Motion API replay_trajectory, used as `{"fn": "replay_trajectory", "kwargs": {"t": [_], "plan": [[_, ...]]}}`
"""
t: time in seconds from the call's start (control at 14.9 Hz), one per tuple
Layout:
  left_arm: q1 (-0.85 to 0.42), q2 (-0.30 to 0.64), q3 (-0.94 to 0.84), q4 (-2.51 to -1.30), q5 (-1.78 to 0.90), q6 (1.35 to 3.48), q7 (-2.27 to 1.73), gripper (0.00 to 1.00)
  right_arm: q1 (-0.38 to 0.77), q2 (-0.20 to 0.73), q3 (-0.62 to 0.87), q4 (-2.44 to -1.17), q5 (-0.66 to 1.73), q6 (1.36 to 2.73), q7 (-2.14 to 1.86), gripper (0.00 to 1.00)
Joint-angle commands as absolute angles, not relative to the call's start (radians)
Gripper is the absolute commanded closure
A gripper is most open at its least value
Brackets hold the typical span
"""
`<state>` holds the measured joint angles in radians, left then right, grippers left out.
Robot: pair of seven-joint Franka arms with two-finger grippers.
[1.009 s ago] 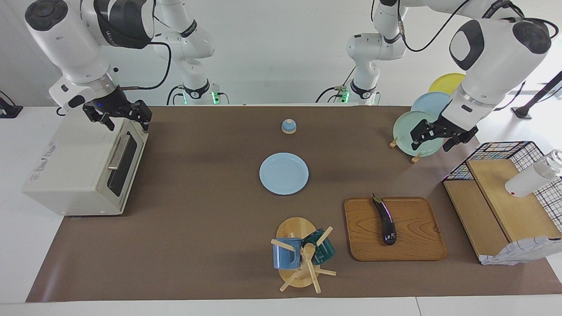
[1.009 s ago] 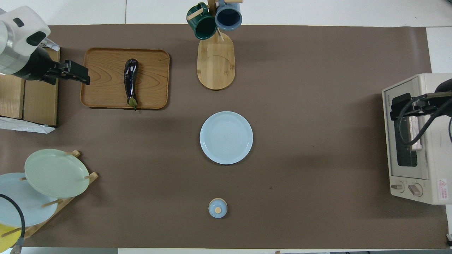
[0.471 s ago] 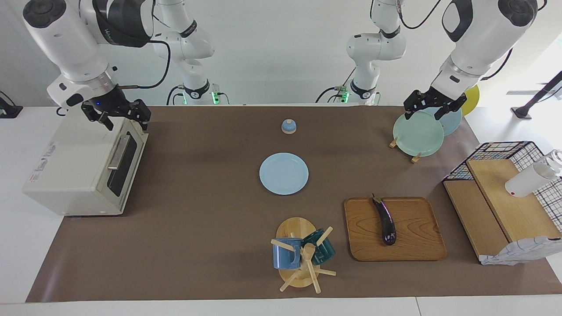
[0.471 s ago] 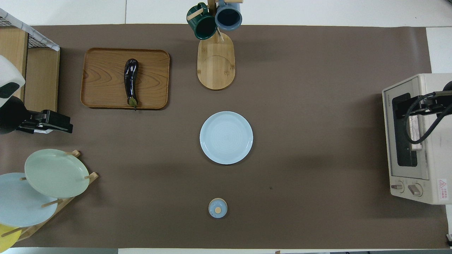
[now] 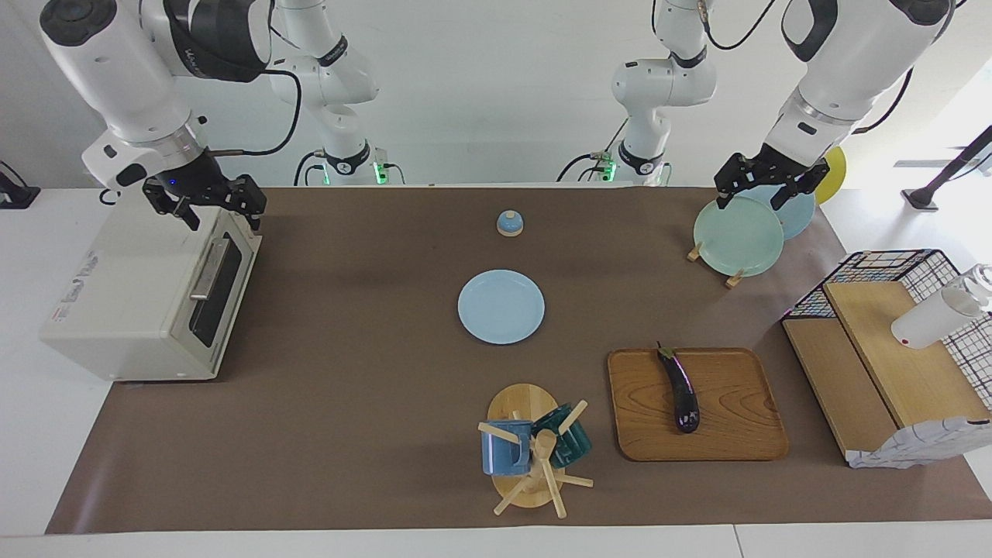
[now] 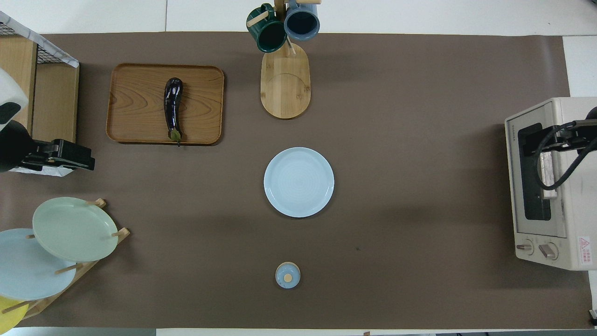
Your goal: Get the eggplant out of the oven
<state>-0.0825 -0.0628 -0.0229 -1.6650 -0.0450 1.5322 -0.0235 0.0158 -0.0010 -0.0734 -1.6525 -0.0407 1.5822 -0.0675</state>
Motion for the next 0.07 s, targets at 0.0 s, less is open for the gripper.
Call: {"fn": "replay_trajectory", "kwargs": {"t": [0.0], "plan": [[-0.067,-0.046,-0.038,-1.637,-0.025,1.505,-0.035,0.0,0.003,0.008,-0.061,-1.641,-0.009,1.588,-0.091,0.0]]}}
